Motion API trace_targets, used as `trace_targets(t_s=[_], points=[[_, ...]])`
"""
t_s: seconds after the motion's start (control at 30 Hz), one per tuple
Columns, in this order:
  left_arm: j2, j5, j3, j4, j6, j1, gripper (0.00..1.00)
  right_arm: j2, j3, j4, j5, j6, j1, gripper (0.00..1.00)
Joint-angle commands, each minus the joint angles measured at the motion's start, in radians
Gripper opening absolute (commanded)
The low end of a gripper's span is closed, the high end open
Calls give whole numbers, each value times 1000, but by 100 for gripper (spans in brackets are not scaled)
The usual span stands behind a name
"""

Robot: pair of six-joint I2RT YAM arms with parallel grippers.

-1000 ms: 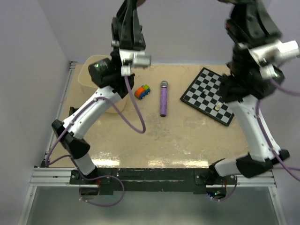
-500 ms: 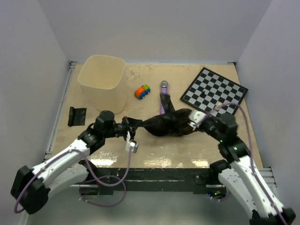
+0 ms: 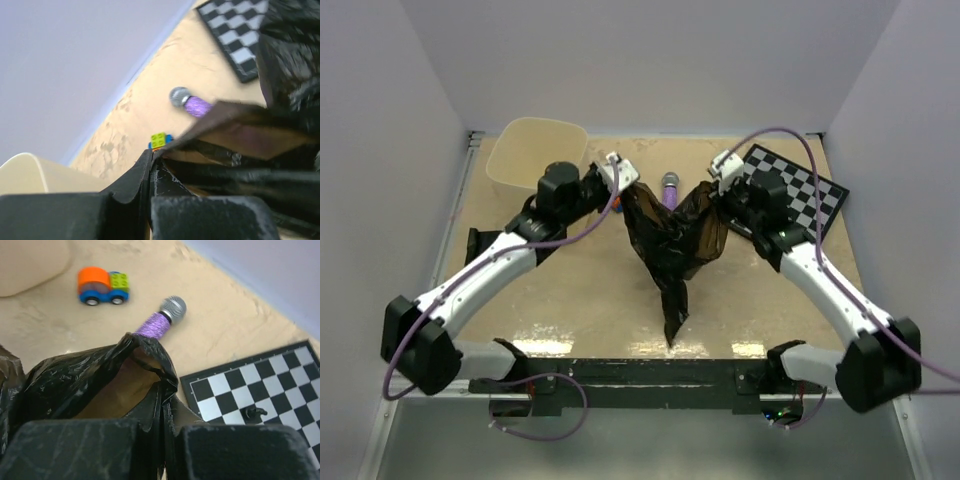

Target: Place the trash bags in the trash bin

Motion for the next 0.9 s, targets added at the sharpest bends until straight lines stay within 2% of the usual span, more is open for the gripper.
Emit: trace_targets(t_s=[0.0, 0.1, 0.2, 0.23, 0.27, 0.3, 0.33, 0.4, 0.47, 0.5, 0.57, 0.6, 0.63, 0.67, 0.7, 0.73, 0.77, 0.8, 0.83, 0.87], points=[[179, -227, 272, -108, -200, 60, 0, 290, 322, 147, 227, 107, -42, 0], [326, -371, 558, -67, -111, 105, 0, 501, 718, 130, 250, 135, -114, 0], [445, -505, 842, 139, 25, 128, 0, 648, 1158, 175, 239, 146, -128, 0], [482, -518, 946, 254, 70, 128, 0, 683, 1312, 212, 219, 152, -128, 0], [562, -455, 1207, 415, 88, 126, 0, 719, 1565, 357, 114, 184, -118, 0], [603, -408, 1331, 472, 84, 122, 0, 702, 1599, 480, 101, 187, -99, 0], [627, -336, 1407, 556, 102, 111, 0, 669, 1577, 619, 90, 175, -81, 0], [648, -225, 1429, 771, 252, 52, 0, 572, 1425, 830, 80, -7, -11, 0], [643, -121, 1327, 971, 442, -11, 0, 471, 1133, 968, 93, -147, 34, 0], [638, -81, 1250, 1057, 484, -31, 0, 436, 1012, 996, 101, -182, 40, 0], [596, -97, 1010, 1144, 571, -85, 0, 385, 729, 887, 148, -282, 56, 0], [550, -88, 766, 1175, 611, -113, 0, 371, 626, 736, 206, -323, 69, 0], [464, -17, 499, 1165, 659, -131, 0, 347, 505, 565, 234, -340, 77, 0], [357, 133, 232, 1004, 767, -127, 0, 324, 396, 359, 215, -366, 77, 0], [159, 347, 73, 653, 999, -96, 0, 293, 280, 168, 189, -415, 101, 0], [82, 442, 38, 1, 1360, -54, 0, 227, 178, -11, 84, -434, 103, 0], [33, 417, 36, -402, 1344, -70, 0, 145, 82, -204, -63, -481, 102, 0], [-10, 445, 36, -512, 1108, -93, 0, 24, 22, -367, -215, -568, 102, 0], [-41, 485, 38, -618, 1015, -92, 0, -119, -9, -493, -315, -607, 103, 0], [-78, 505, 29, -682, 970, -88, 0, -255, -51, -410, -275, -466, 103, 0]])
